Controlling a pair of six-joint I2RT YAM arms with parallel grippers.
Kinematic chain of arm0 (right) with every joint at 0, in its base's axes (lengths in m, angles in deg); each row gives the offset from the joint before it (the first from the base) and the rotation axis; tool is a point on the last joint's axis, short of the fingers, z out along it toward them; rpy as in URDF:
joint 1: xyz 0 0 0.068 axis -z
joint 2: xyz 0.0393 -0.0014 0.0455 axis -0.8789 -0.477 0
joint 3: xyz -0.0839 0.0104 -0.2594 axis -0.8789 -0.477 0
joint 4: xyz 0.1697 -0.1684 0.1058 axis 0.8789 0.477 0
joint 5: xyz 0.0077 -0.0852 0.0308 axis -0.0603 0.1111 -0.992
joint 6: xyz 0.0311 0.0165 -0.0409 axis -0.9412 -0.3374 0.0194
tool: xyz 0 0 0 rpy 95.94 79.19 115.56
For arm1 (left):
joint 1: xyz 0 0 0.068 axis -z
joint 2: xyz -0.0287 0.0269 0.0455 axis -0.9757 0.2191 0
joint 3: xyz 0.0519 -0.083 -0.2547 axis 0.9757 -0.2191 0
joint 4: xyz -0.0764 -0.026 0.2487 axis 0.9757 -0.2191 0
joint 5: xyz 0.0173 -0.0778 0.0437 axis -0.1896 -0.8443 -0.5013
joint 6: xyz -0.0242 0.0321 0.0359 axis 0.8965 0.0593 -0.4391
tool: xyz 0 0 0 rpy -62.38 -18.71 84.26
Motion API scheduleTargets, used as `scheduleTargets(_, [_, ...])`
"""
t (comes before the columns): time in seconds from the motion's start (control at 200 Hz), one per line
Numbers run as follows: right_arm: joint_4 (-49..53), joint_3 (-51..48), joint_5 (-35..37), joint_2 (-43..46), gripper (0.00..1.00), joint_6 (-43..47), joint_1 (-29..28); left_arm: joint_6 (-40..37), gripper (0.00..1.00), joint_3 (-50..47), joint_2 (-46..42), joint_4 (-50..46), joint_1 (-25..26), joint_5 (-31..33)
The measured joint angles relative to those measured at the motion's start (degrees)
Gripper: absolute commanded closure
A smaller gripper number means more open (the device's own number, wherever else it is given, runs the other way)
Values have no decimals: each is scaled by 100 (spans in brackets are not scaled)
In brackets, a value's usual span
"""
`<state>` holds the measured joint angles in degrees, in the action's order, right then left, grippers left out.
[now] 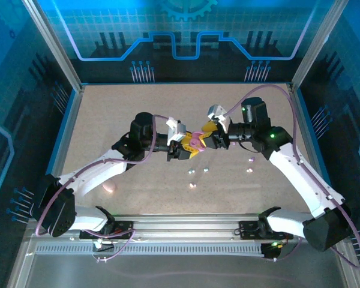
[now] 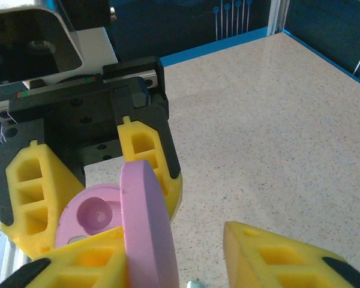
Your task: Insert the wireless bluetooth earbuds into the charging case
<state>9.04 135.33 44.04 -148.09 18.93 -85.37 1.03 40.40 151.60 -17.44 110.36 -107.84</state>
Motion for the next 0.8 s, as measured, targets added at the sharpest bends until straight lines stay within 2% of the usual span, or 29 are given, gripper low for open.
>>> scheduleTargets(0.155, [96, 94, -254, -85, 75, 286, -59, 0, 77, 9, 0, -2, 0, -20])
scheduleTargets(0.275, [149, 96, -352, -87, 87, 520, -85, -2, 76, 9, 0, -31, 0, -85])
scheduleTargets(0.495, [232, 146, -299, -87, 94, 719, -83, -9, 73, 52, 0, -116, 11, -142])
scheduleTargets(0.66, [271, 181, -297, -87, 96, 785, -83, -9, 59, 83, 0, -136, 15, -142])
scheduleTargets(0.8, [243, 181, -278, -83, 96, 791, -85, 2, 52, 105, 0, -153, 17, -140])
